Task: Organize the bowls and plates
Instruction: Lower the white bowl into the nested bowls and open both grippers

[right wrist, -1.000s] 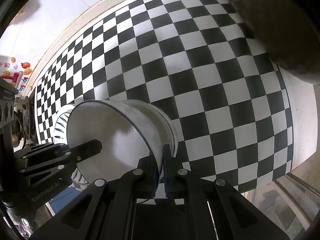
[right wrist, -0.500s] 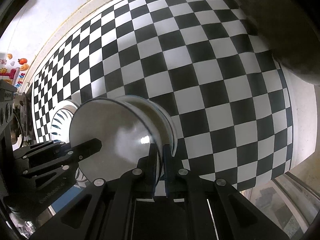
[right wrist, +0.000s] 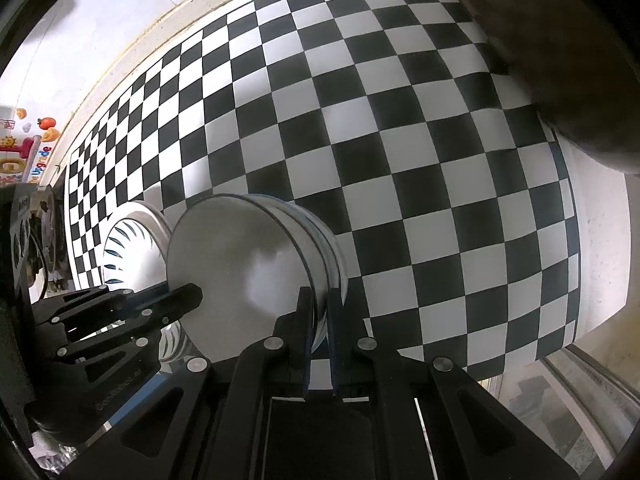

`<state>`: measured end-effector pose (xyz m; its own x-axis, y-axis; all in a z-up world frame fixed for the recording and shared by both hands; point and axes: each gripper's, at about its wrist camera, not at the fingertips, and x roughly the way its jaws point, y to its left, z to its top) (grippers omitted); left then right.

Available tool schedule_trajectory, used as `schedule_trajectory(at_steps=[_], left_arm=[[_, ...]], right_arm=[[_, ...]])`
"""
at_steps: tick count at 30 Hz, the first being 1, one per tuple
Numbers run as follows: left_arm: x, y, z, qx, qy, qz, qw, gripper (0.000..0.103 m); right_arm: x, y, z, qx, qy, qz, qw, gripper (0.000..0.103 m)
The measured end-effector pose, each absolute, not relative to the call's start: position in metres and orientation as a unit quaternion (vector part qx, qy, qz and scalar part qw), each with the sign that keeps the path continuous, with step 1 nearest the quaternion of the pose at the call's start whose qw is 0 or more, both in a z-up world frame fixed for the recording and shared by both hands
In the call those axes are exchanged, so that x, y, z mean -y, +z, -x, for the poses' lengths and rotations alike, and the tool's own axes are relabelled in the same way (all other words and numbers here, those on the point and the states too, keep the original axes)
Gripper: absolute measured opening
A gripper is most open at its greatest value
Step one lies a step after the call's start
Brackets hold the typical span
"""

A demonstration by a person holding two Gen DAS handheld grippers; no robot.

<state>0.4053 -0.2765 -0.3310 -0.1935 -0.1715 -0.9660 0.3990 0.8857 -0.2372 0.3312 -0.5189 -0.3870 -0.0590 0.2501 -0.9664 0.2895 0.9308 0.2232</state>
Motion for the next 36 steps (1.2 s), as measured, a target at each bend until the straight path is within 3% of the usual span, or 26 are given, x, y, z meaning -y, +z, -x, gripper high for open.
schedule_trajectory(at_steps=[19,36], left_arm=[[0.279,-0.318,-0.399,-0.724,-0.217,-0.093,0.648,0.009],[0.262,-0.224,-0.376,-0.653,-0.237,-0.101,0.712,0.009]], right_arm=[[0.518,-0.382,-0.327,-0.724,-0.017,-0.174,0.667,0.008],[0.489,-0.295,-0.295,-0.668,-0.013,-0.118,0.735,0.008]])
